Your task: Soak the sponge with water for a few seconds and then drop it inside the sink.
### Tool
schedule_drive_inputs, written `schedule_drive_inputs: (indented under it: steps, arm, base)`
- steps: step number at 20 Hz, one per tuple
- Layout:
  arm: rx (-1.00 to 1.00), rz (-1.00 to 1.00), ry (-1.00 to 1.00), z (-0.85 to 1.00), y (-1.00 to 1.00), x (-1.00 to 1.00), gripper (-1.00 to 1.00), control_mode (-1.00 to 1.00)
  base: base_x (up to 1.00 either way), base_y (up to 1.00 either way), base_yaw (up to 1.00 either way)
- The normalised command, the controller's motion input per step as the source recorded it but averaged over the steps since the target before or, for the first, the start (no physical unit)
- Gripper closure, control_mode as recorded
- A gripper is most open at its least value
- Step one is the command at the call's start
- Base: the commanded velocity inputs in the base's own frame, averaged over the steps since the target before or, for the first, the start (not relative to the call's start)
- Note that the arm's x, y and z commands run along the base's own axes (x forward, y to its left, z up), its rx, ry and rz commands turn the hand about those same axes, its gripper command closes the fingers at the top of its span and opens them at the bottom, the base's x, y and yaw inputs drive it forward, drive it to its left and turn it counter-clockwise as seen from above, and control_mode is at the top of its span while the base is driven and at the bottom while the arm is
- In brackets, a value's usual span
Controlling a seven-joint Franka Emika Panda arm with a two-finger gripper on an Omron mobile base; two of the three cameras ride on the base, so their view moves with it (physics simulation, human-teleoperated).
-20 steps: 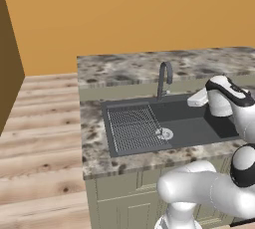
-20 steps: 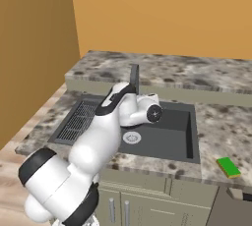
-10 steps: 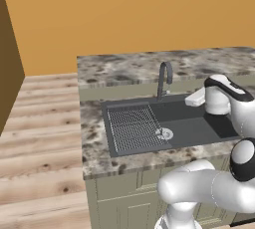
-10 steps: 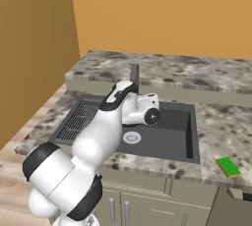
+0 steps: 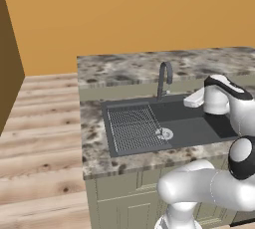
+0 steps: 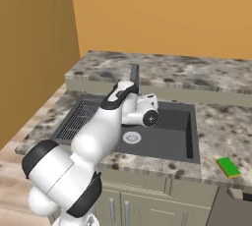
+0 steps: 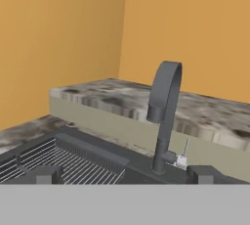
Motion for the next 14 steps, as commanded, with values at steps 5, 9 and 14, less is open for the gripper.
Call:
schedule_drive_inputs:
  steps: [5, 9, 14]
  arm:
    - [0.0, 0.0, 0.0, 0.0, 0.0, 0.15, -1.0, -1.0]
    - [0.0, 0.0, 0.0, 0.0, 0.0, 0.2, -1.0, -1.0]
    - [0.0, 0.0, 0.0, -0.03, 0.0, 0.22, -1.0, -1.0]
  base:
    - [0.0, 0.0, 0.0]
    - [0.0, 0.0, 0.0]
    - [0.0, 0.0, 0.0]
